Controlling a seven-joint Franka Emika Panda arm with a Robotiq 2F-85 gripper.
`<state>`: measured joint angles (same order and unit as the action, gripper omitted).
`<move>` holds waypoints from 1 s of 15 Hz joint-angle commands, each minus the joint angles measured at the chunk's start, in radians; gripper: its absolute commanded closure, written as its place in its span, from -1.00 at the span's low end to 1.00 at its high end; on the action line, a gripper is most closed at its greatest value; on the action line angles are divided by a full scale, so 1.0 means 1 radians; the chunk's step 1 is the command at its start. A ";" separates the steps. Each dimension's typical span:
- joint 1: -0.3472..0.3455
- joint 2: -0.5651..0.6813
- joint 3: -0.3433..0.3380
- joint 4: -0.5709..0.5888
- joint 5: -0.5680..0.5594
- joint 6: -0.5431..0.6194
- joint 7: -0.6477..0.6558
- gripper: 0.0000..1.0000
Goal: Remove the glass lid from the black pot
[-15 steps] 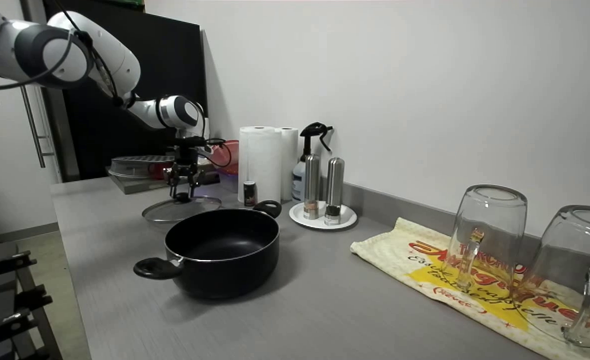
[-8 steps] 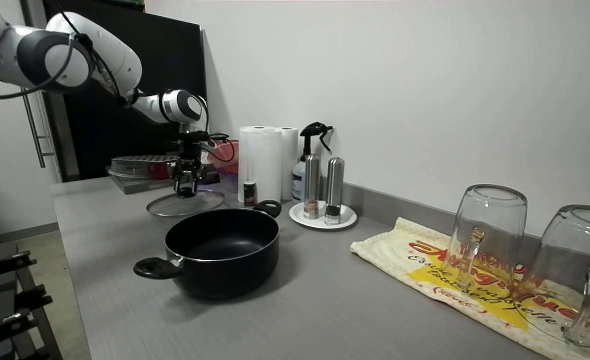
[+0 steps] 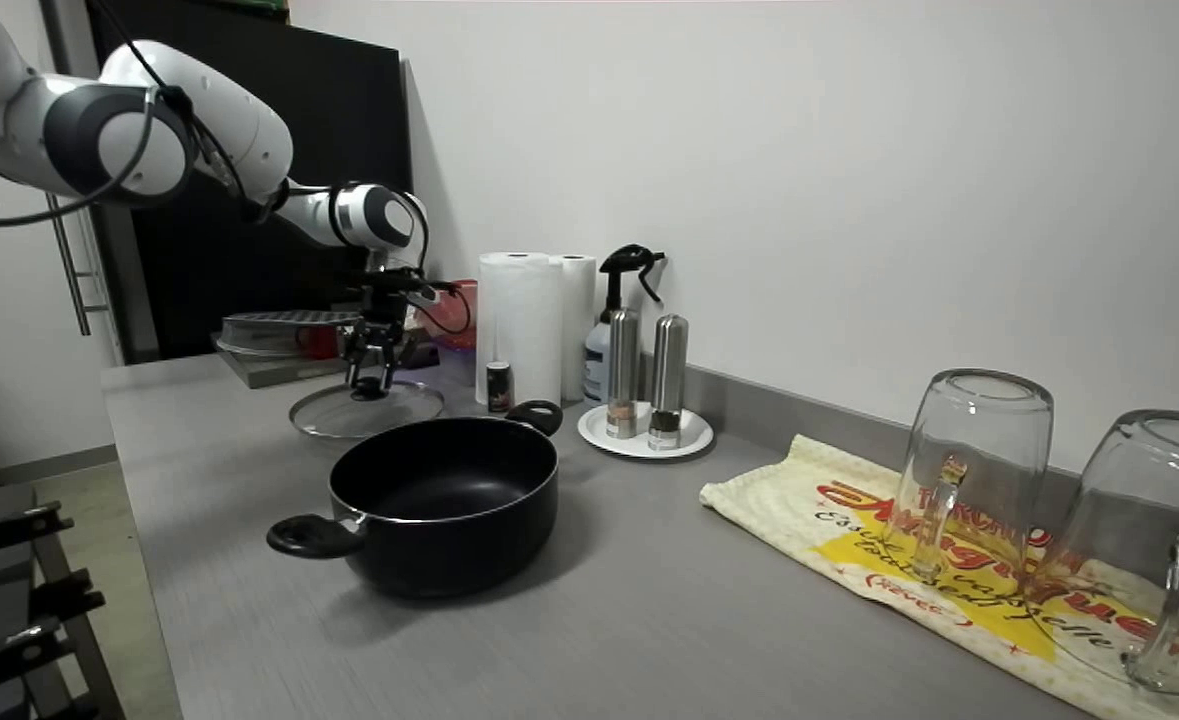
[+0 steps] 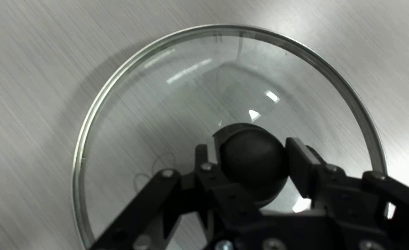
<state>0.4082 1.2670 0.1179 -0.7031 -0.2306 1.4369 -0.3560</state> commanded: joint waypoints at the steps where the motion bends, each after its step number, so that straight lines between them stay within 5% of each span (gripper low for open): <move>1: 0.002 0.061 0.002 0.108 0.032 -0.060 -0.005 0.50; 15: 0.028 0.115 -0.055 0.118 -0.048 -0.020 0.036 0.50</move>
<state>0.4238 1.3433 0.0916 -0.6332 -0.2503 1.4177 -0.3334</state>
